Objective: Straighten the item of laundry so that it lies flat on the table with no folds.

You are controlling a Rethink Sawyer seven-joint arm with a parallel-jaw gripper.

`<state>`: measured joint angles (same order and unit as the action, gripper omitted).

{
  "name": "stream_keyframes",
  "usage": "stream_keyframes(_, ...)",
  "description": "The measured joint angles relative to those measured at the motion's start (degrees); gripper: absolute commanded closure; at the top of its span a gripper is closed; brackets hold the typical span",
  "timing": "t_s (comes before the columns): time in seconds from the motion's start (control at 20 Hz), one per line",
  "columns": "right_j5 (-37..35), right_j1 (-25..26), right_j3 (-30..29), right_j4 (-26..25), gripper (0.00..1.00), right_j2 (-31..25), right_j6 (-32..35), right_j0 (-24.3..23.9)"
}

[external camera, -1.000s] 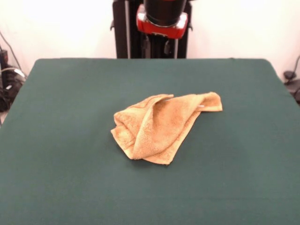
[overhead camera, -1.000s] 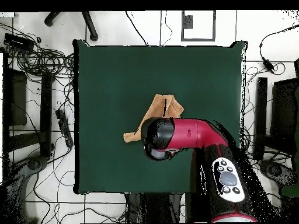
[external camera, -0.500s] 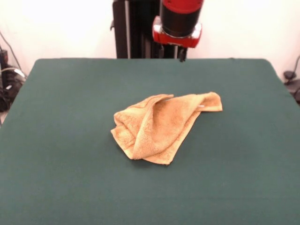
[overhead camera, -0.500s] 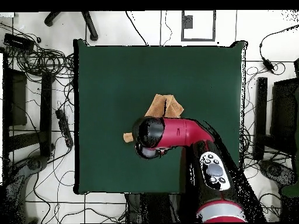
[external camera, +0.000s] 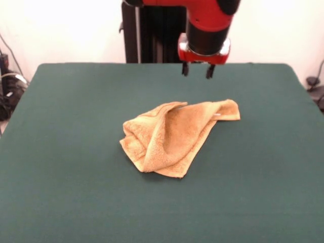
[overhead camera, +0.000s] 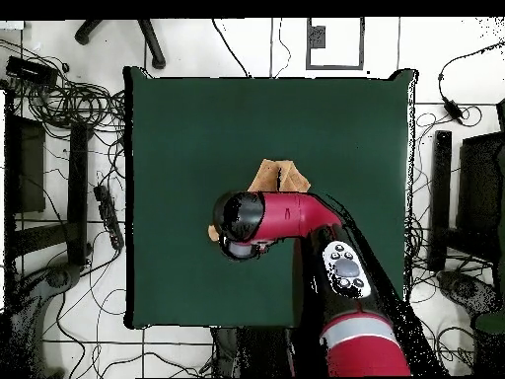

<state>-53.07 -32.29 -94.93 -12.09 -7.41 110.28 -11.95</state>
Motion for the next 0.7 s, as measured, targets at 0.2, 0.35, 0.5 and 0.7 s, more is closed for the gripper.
stream_keyframes(0.2,-0.01,0.84,1.69,-0.01,0.0,-0.43,0.0,0.77)
stream_keyframes(0.35,-0.01,1.43,3.43,-0.01,0.0,-0.84,0.0,1.36)
stream_keyframes(0.5,-0.01,1.56,4.96,-0.01,0.0,-1.09,0.0,1.87)
stream_keyframes(0.7,-0.02,1.58,7.15,-0.02,0.0,-1.66,0.0,2.13)
